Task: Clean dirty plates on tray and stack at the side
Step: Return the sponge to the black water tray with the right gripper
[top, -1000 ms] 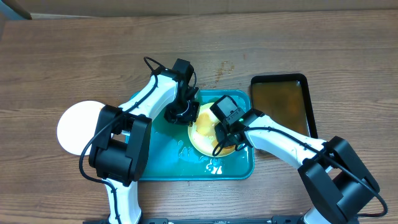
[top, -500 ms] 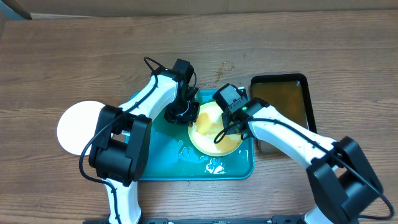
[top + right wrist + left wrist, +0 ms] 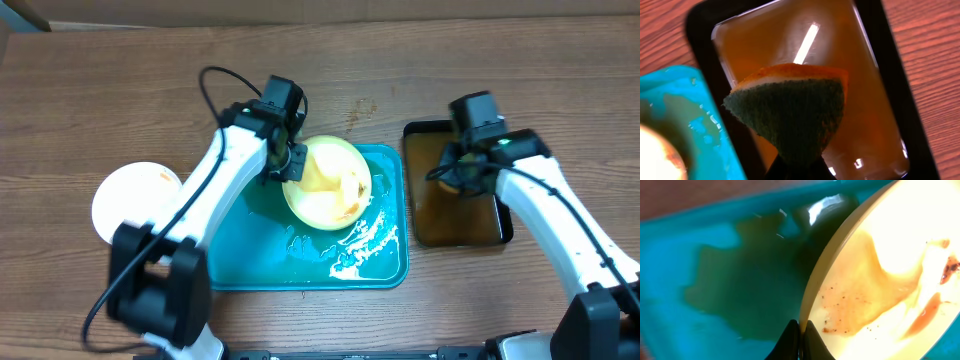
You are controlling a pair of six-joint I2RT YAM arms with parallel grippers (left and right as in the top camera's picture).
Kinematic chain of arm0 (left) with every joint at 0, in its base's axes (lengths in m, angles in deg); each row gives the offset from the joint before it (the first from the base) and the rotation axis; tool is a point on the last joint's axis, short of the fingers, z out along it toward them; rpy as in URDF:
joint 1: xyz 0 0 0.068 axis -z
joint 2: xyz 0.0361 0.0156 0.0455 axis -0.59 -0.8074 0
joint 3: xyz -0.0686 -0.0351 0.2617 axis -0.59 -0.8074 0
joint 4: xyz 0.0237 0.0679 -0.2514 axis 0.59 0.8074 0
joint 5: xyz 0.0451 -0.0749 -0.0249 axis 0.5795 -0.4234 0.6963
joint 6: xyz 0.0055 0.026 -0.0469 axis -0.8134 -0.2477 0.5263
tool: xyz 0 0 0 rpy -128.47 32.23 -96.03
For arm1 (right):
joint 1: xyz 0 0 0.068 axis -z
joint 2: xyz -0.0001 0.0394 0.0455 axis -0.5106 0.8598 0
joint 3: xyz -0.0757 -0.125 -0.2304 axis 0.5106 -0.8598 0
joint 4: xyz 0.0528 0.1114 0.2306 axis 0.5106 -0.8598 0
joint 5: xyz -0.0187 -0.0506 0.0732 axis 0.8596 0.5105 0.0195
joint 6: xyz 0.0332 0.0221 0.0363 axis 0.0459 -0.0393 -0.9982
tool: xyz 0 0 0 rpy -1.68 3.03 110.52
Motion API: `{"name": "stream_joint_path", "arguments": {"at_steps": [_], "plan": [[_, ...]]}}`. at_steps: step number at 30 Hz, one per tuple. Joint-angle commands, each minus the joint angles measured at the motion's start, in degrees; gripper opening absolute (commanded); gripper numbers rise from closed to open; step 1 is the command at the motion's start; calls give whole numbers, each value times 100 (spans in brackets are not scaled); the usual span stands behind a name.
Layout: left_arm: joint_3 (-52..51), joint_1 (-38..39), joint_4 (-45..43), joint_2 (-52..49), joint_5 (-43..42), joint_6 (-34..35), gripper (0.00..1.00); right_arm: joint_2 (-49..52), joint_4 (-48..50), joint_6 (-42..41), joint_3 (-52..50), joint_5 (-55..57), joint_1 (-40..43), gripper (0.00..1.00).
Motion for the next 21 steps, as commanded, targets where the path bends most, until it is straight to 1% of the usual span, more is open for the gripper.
{"name": "stream_joint_path", "arguments": {"at_steps": [1, 4, 6, 9, 13, 21], "plan": [[46, 7, -28, 605, 863, 76, 4, 31, 68, 481, -131, -636, 299, 4], [46, 31, -46, 992, 1423, 52, 4, 37, 173, 511, -326, -671, 490, 4], [46, 94, -33, 1178, 1947, 22, 4, 39, 238, 511, -424, -669, 516, 4], [46, 286, -2, 1379, 3012, -57, 4, 39, 328, 509, -549, -669, 514, 4], [46, 662, -31, 1436, 4044, -282, 4, 39, 448, 509, -695, -671, 514, 4], [44, 1473, -199, 1436, 5786, -291, 4, 57, 527, 511, -785, -669, 514, 4]]}}
